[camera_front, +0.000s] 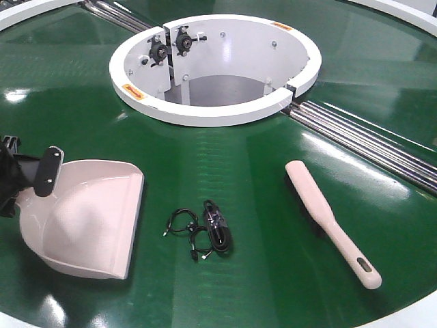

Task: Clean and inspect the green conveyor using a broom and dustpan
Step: 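Lift the dustpan with the left gripper and tilt its lip toward the cables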

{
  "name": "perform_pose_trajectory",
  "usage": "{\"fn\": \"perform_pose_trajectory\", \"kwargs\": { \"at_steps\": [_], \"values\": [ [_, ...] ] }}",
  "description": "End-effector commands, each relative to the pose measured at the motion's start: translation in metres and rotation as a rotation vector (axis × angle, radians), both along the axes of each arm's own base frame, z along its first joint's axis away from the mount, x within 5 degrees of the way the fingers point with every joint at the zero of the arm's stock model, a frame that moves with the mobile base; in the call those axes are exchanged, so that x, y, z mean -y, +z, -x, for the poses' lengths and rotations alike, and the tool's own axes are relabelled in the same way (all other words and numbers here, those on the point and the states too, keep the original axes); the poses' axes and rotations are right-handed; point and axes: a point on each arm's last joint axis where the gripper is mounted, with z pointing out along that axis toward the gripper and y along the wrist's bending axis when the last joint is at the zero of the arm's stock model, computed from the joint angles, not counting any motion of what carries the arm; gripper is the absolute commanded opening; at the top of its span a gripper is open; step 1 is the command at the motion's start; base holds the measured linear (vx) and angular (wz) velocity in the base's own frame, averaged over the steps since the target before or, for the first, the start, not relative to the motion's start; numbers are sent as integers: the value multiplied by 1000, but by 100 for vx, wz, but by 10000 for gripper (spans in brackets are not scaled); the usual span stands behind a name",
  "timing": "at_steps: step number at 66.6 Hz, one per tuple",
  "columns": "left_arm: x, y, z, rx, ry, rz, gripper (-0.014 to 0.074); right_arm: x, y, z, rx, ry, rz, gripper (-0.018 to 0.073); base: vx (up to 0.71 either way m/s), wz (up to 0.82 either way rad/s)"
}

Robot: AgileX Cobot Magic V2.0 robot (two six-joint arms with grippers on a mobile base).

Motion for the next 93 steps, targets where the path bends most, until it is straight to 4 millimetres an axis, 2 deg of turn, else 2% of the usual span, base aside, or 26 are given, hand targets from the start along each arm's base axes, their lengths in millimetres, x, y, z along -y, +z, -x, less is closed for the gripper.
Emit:
{"fn": "perform_pose_trajectory", "kwargs": {
  "at_steps": [1,13,24,38,54,93],
  "values": [
    [0,28,4,75,8,-2,-7,0,6,1,82,-2,-6,-8,0,0],
    [11,28,7,41,-7,-13,-7,0,6,1,82,-2,-6,-8,0,0],
    [26,30,4,102,15,-75,-7,0,6,1,82,-2,-6,-8,0,0],
    [32,32,6,114,52,-118,-7,0,6,1,82,-2,-6,-8,0,0],
    [44,31,7,113,18,-113,-7,0,6,1,82,-2,-6,-8,0,0],
    [47,30,8,103,26,-91,-6,0,6,1,82,-2,-6,-8,0,0]
  ]
}}
